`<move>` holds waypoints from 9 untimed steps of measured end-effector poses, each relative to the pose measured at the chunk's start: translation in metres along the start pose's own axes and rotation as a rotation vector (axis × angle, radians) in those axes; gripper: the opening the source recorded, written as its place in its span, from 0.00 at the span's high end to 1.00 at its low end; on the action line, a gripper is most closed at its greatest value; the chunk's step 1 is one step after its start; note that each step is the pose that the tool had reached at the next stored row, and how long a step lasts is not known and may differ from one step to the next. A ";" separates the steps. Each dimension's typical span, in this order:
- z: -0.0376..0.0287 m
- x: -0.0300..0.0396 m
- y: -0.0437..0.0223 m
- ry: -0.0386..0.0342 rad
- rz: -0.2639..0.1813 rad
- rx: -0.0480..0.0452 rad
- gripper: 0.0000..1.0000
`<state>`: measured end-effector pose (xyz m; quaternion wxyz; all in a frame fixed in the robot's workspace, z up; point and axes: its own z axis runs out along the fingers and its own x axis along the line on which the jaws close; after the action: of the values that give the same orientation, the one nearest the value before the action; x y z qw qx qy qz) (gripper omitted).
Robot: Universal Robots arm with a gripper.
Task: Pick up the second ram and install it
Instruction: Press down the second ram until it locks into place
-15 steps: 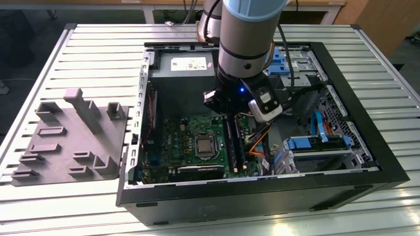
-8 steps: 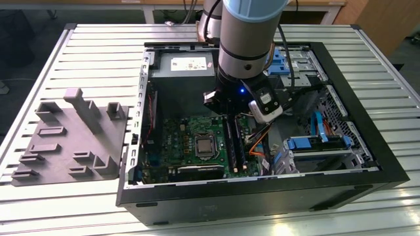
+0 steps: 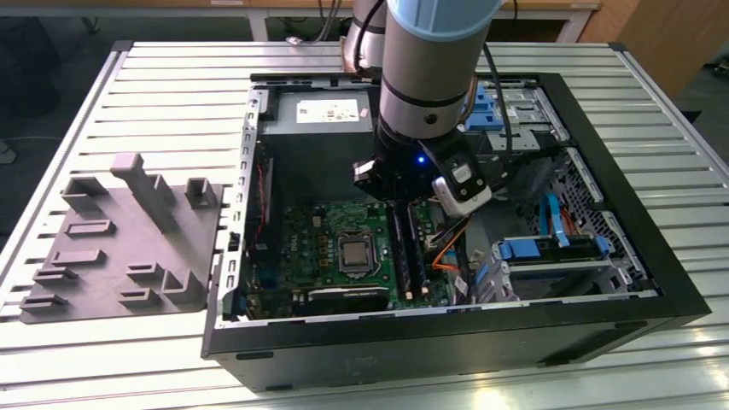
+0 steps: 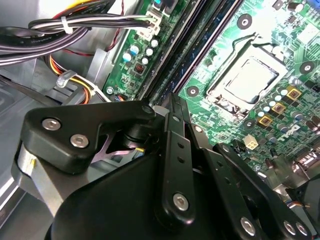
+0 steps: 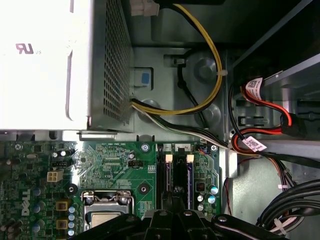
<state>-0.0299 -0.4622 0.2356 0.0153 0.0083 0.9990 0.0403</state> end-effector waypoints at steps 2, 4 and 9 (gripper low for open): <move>-0.0001 0.0000 -0.0009 0.0000 0.000 0.0001 0.89; -0.0001 0.0000 -0.0018 0.0000 0.000 0.0000 0.89; -0.0003 -0.0001 -0.0039 0.0000 0.000 0.0000 0.89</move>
<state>-0.0299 -0.4661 0.2356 0.0153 0.0083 0.9990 0.0403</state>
